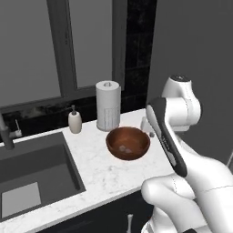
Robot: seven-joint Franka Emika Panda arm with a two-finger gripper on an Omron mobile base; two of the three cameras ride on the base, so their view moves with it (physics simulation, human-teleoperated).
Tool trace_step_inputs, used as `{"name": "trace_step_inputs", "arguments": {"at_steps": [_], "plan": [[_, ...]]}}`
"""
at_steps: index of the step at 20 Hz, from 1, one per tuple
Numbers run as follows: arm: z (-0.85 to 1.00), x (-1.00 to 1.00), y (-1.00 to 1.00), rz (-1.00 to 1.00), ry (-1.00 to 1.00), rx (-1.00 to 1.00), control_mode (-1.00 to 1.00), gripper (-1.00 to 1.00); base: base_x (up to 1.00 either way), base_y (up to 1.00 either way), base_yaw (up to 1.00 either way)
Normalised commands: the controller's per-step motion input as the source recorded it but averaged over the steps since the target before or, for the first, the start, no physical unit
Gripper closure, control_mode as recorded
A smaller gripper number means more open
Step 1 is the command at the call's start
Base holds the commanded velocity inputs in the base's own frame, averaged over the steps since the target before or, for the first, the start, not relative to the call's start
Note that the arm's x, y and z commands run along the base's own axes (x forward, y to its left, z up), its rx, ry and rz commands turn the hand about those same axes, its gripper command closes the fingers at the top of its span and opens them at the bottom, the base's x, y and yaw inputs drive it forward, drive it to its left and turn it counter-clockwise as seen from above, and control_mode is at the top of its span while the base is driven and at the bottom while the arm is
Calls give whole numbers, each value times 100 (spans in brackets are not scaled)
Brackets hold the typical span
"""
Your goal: Grab a lemon wedge from the fridge and one ice cube from the ice bowl, and put them in the glass of lemonade.
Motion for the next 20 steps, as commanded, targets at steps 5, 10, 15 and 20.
{"name": "trace_step_inputs", "arguments": {"at_steps": [5, 10, 15, 20], "plan": [[-44, 42, 38, -2, 0, 0, -100, -100, 0, 0, 0], [-43, 20, 27, 0, 22, 0, -100, -100, 0, 0, 0], [-31, 21, 10, 0, 22, 0, -100, -100, 0, 0, 0], [-24, 21, 2, 0, 17, 0, -100, -100, 0, 0, 0]]}}
